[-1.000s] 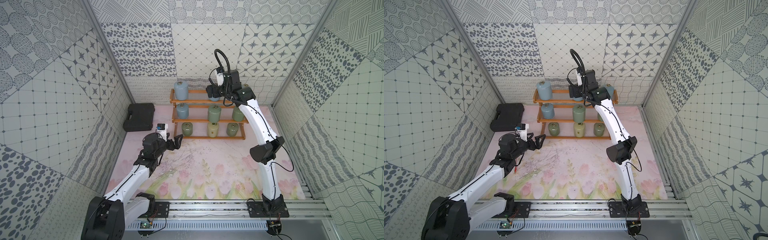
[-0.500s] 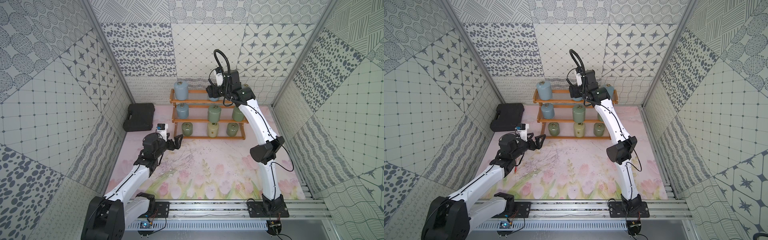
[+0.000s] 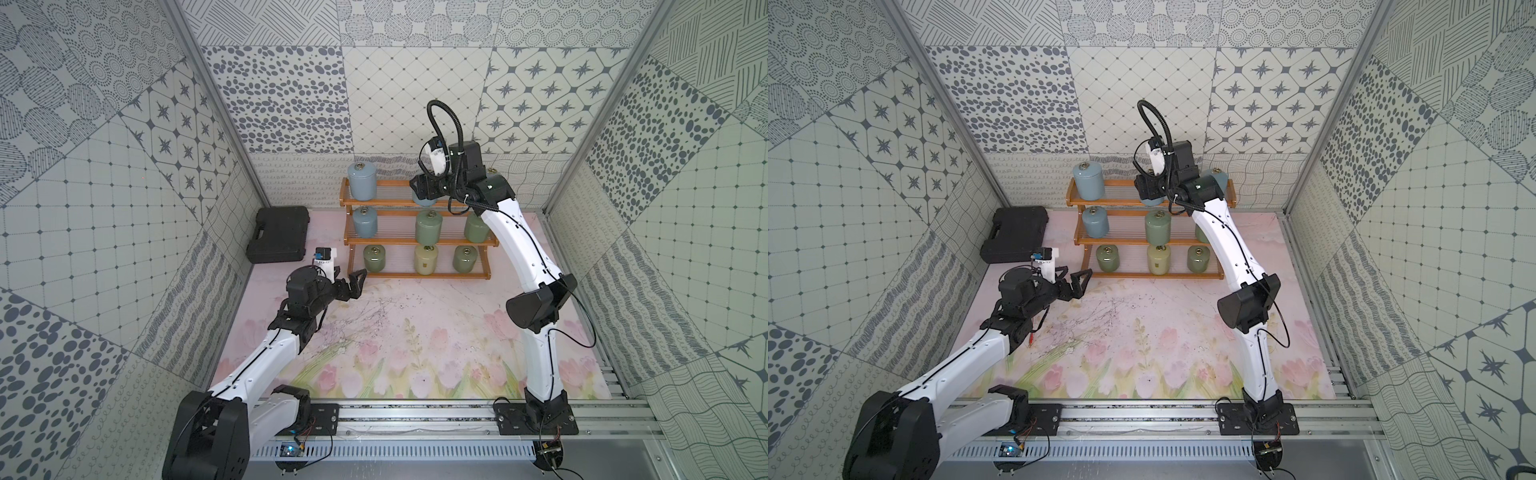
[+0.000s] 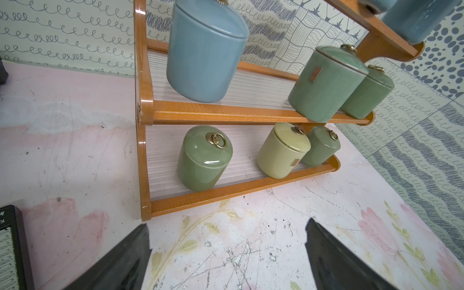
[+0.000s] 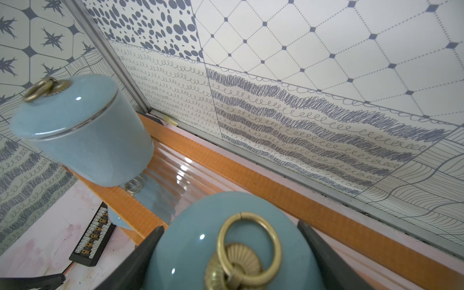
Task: Remove the tea canisters from the shelf
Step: Pick up the tea canister from the shelf, then place the tea canister at the center of the board.
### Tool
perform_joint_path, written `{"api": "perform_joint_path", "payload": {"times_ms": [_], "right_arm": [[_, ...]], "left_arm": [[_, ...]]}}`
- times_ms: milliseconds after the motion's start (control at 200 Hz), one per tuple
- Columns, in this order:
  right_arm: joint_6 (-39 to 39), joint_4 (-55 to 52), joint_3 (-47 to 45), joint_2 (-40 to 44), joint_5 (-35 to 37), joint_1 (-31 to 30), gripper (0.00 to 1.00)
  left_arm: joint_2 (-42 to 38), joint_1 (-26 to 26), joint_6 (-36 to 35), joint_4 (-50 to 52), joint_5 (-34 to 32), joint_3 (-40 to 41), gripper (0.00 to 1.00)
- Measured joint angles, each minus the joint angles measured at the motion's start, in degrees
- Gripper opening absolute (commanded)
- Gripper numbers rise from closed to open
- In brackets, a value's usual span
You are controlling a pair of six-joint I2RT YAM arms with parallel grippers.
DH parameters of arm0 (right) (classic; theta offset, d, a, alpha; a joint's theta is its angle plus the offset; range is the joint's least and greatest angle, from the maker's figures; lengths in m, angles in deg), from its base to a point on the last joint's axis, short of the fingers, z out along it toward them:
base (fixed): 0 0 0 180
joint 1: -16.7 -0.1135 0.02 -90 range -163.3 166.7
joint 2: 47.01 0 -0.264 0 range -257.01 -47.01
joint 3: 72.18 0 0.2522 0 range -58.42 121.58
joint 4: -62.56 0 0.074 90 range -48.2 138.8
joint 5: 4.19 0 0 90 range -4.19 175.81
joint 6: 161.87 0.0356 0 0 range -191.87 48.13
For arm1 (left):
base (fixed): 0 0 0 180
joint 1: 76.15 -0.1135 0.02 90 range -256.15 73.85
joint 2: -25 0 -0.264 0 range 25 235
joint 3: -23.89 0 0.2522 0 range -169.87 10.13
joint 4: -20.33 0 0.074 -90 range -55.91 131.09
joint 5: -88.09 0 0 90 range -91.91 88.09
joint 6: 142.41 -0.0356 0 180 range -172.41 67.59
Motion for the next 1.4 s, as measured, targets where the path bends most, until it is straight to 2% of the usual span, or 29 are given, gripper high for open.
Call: {"api": "perform_joint_path", "payload": {"times_ms": [160, 555, 891, 1196, 1401], "right_arm": [[-1.11, 2.82, -8.22, 5.11, -1.51, -0.83, 0.57], [-1.81, 17.66, -40.68, 23.85, -5.95, -2.95, 0.55], [-1.86, 30.21, -64.83, 38.16, -5.92, -5.66, 0.54], [-1.75, 40.37, -81.09, 46.27, -4.81, -10.23, 0.54], [-1.60, 46.95, -93.00, 48.11, -2.14, -16.48, 0.55]], "left_arm": [[0.07, 0.00, 0.00, -0.07, -0.02, 0.00, 1.00], [0.74, 0.07, -0.04, -0.09, 0.00, -0.24, 1.00], [2.23, 0.42, 0.00, -0.11, 0.07, -1.14, 1.00], [2.36, 0.85, 0.00, -0.04, 0.04, -1.14, 1.00], [2.36, 0.87, -0.07, 0.37, 0.02, -1.14, 1.00]]}}
